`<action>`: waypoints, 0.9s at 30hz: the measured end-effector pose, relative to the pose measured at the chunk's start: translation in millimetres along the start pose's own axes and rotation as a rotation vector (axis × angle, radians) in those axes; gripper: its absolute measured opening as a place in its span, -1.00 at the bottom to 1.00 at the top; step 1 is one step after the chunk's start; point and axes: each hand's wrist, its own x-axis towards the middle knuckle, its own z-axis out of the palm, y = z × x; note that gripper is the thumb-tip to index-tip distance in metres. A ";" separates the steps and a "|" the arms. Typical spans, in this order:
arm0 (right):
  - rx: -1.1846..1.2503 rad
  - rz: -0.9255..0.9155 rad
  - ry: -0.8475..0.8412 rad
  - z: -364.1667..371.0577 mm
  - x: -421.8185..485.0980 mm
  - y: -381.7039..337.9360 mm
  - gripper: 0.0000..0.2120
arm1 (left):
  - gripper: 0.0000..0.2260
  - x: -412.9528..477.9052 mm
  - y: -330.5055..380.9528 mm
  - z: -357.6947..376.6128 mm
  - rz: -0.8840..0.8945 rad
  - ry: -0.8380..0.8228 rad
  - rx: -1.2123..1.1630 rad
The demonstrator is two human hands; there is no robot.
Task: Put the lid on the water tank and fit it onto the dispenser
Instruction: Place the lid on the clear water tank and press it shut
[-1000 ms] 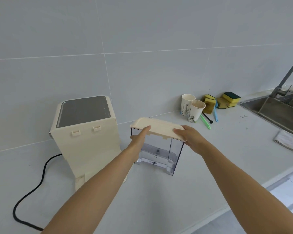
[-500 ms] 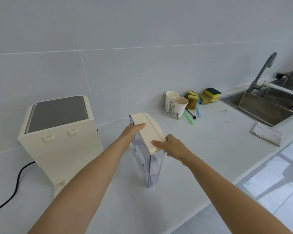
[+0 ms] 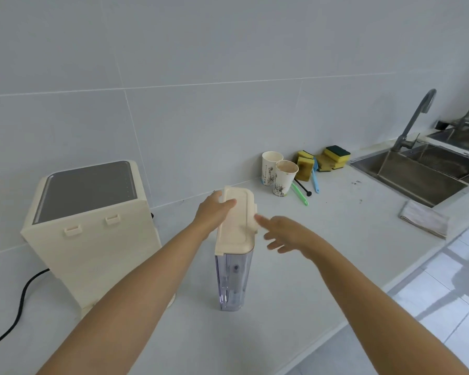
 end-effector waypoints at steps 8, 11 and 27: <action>-0.067 -0.306 0.174 -15.2 31.7 -35.1 -0.50 | -0.58 -62.3 11.6 17.6 0.391 0.171 0.611; -0.183 -0.355 0.077 -2.1 45.0 -45.6 -0.51 | -0.52 -64.3 2.4 24.2 0.425 0.151 0.710; -0.505 -0.225 0.082 27.7 74.8 -53.7 -0.54 | -0.51 -67.8 -26.5 4.5 0.344 -0.003 0.788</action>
